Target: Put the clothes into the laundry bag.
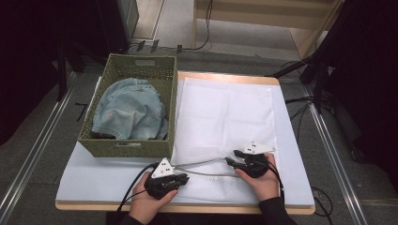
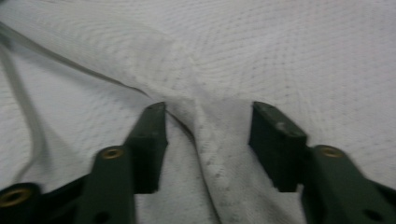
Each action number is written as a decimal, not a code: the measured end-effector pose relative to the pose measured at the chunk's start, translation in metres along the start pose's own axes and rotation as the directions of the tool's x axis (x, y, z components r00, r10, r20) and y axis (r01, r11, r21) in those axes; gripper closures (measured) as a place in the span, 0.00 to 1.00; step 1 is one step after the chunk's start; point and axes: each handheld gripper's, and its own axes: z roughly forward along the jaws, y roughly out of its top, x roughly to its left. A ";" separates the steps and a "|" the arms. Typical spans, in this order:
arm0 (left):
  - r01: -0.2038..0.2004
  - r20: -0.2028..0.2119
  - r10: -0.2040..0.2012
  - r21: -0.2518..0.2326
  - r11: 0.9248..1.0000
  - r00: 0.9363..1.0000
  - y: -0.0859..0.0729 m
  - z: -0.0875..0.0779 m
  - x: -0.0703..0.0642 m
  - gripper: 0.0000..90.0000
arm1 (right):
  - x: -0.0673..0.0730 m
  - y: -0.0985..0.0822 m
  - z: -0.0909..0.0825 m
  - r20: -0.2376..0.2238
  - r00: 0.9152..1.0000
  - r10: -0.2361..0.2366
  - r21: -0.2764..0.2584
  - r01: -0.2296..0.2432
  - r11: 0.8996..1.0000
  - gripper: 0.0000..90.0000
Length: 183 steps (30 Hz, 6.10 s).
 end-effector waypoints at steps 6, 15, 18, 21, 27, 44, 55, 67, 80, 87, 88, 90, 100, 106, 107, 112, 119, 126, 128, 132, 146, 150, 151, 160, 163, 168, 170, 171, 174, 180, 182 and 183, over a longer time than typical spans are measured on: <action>-0.001 0.002 0.001 0.001 1.000 1.000 0.000 0.000 0.000 0.91 | 0.007 0.001 0.002 0.052 0.995 -0.080 0.026 0.079 0.997 0.48; 0.002 0.001 -0.002 -0.001 1.000 1.000 0.000 0.000 0.000 0.91 | 0.007 0.004 0.000 0.022 0.998 -0.054 0.038 0.053 0.998 1.00; 0.002 0.001 -0.002 -0.001 1.000 1.000 0.000 0.000 0.000 0.92 | 0.010 0.010 -0.002 0.039 0.997 -0.062 0.019 0.062 0.998 1.00; 0.002 0.000 -0.002 -0.002 1.000 1.000 0.000 0.001 0.000 0.92 | 0.013 0.025 -0.013 0.036 0.998 -0.059 -0.047 0.060 0.997 1.00; -0.008 -0.010 0.008 -0.006 1.000 1.000 0.000 0.001 -0.002 0.92 | 0.013 0.055 -0.035 0.026 0.997 -0.078 -0.154 0.081 0.985 1.00; -0.003 -0.045 -0.009 -0.249 0.969 0.999 0.021 -0.055 -0.017 0.10 | 0.012 0.053 -0.044 -0.005 0.999 -0.053 -0.190 0.051 0.981 1.00; -0.029 -0.124 -0.013 -0.332 0.943 0.992 0.073 -0.123 0.019 0.00 | 0.012 0.051 -0.045 -0.016 0.998 -0.055 -0.184 0.051 0.982 1.00; 0.053 -0.254 -0.136 -0.308 0.950 0.958 0.132 -0.124 0.118 0.00 | 0.011 0.050 -0.044 -0.023 0.998 -0.054 -0.185 0.049 0.981 1.00; 0.203 -0.308 -0.253 -0.184 0.962 0.917 0.144 -0.085 0.208 0.00 | 0.010 0.048 -0.042 -0.031 0.998 -0.057 -0.185 0.050 0.981 1.00; 0.253 -0.416 -0.221 0.023 0.967 0.882 0.127 -0.065 0.226 0.00 | 0.009 0.048 -0.041 -0.033 0.998 -0.058 -0.181 0.051 0.982 1.00; 0.280 -0.439 -0.221 0.073 0.957 0.871 0.124 -0.061 0.228 0.00 | 0.010 0.048 -0.041 -0.032 0.998 -0.057 -0.180 0.050 0.982 1.00; 0.301 -0.445 -0.223 0.112 0.947 0.867 0.120 -0.055 0.231 0.00 | 0.010 0.047 -0.041 -0.033 0.998 -0.057 -0.178 0.050 0.983 1.00; 0.405 -0.519 -0.255 0.199 0.892 0.816 0.111 -0.041 0.240 0.00 | 0.010 0.046 -0.040 -0.031 0.998 -0.055 -0.172 0.049 0.984 1.00; 0.421 -0.509 -0.269 0.211 0.882 0.818 0.105 -0.036 0.243 0.00 | 0.008 0.044 -0.041 -0.031 0.998 -0.053 -0.169 0.047 0.984 1.00; 0.431 -0.502 -0.281 0.212 0.877 0.818 0.104 -0.036 0.243 0.00 | 0.008 0.043 -0.041 -0.030 0.998 -0.052 -0.171 0.046 0.984 1.00; 0.490 -0.511 -0.332 0.211 0.846 0.793 0.107 -0.036 0.242 0.25 | 0.007 0.042 -0.041 -0.030 0.998 -0.053 -0.166 0.048 0.985 1.00; 0.585 -0.250 -0.544 0.126 0.802 0.801 0.119 -0.068 0.248 0.88 | 0.008 0.043 -0.039 -0.032 0.998 -0.047 -0.166 0.041 0.985 1.00; 0.451 0.061 -0.450 -0.014 0.892 0.891 0.136 -0.061 0.225 0.75 | 0.009 0.043 -0.033 -0.036 0.998 -0.055 -0.153 0.049 0.987 1.00; 0.381 -0.203 -0.377 -0.022 0.924 0.904 0.138 -0.057 0.226 0.43 | 0.009 0.043 -0.033 -0.037 0.998 -0.059 -0.150 0.053 0.987 1.00; 0.386 -0.381 -0.311 0.137 0.912 0.871 0.132 -0.054 0.231 0.08 | 0.006 0.041 -0.035 -0.038 0.998 -0.045 -0.155 0.039 0.987 1.00; 0.481 -0.357 -0.363 0.340 0.808 0.861 0.114 -0.024 0.236 0.02 | 0.006 0.039 -0.033 -0.037 0.998 -0.048 -0.145 0.043 0.989 1.00; 0.490 -0.344 -0.378 0.345 0.801 0.860 0.118 -0.028 0.234 0.20 | 0.006 0.039 -0.032 -0.037 0.998 -0.046 -0.144 0.040 0.989 1.00; 0.499 -0.324 -0.397 0.350 0.793 0.859 0.119 -0.029 0.234 0.31 | 0.007 0.039 -0.032 -0.036 0.998 -0.046 -0.145 0.041 0.989 1.00; 0.454 0.063 -0.488 0.278 0.846 0.871 0.124 -0.038 0.229 0.67 | 0.006 0.039 -0.029 -0.038 0.998 -0.049 -0.139 0.043 0.989 1.00; 0.434 0.056 -0.463 0.266 0.861 0.884 0.126 -0.038 0.227 0.65 | 0.005 0.039 -0.030 -0.044 0.998 -0.045 -0.141 0.039 0.989 1.00; 0.436 -0.117 -0.430 0.431 0.790 0.895 0.121 -0.015 0.223 0.08 | 0.005 0.038 -0.030 -0.046 0.998 -0.041 -0.141 0.034 0.989 1.00; 0.376 -0.143 -0.352 0.482 0.791 0.925 0.124 -0.007 0.214 0.02 | 0.005 0.038 -0.030 -0.047 0.998 -0.044 -0.142 0.037 0.989 1.00; 0.333 -0.180 -0.280 0.519 0.787 0.943 0.126 0.000 0.206 0.00 | 0.005 0.038 -0.032 -0.044 0.998 -0.043 -0.142 0.036 0.989 1.00; 0.288 -0.225 -0.192 0.563 0.775 0.955 0.130 0.006 0.199 0.03 | 0.005 0.038 -0.032 -0.044 0.998 -0.040 -0.146 0.033 0.989 1.00; 0.239 -0.304 -0.062 0.589 0.772 0.951 0.135 0.008 0.190 0.38 | 0.005 0.038 -0.031 -0.046 0.998 -0.041 -0.143 0.035 0.989 1.00; 0.214 -0.306 -0.030 0.588 0.780 0.951 0.137 0.007 0.187 0.49 | 0.005 0.038 -0.031 -0.045 0.998 -0.041 -0.143 0.034 0.989 1.00; 0.210 -0.302 -0.030 0.586 0.783 0.953 0.138 0.006 0.187 0.62 | 0.005 0.038 -0.031 -0.045 0.998 -0.040 -0.142 0.033 0.989 1.00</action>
